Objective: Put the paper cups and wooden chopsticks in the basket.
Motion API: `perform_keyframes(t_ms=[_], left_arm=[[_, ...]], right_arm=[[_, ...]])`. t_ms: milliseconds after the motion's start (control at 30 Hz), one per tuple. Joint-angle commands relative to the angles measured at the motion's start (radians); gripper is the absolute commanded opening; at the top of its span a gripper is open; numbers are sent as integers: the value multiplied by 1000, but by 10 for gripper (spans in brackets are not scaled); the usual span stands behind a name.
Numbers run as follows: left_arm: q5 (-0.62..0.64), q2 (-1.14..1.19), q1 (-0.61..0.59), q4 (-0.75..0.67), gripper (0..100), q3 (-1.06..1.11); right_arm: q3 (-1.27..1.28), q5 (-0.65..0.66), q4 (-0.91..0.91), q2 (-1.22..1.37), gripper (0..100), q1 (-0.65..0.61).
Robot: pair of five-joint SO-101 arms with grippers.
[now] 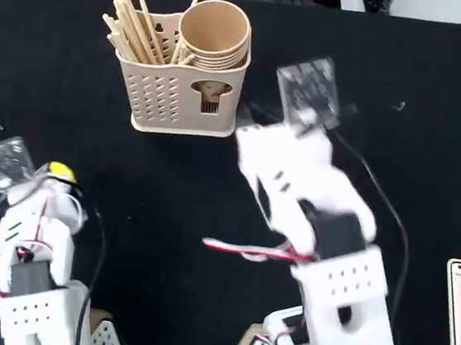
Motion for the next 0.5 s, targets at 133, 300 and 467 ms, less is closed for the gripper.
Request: perform_keyframes(t_ms=[133,300,467], left_arm=[[-26,-21,199,80,30,-74],[-52,-46,278,94,33,-19],[-249,-61,283,104,30,148]], right_arm=[[429,-6,-6,-456,25,80],[653,-2,60,-727,22,83],[840,-8,129,-952,25,80]])
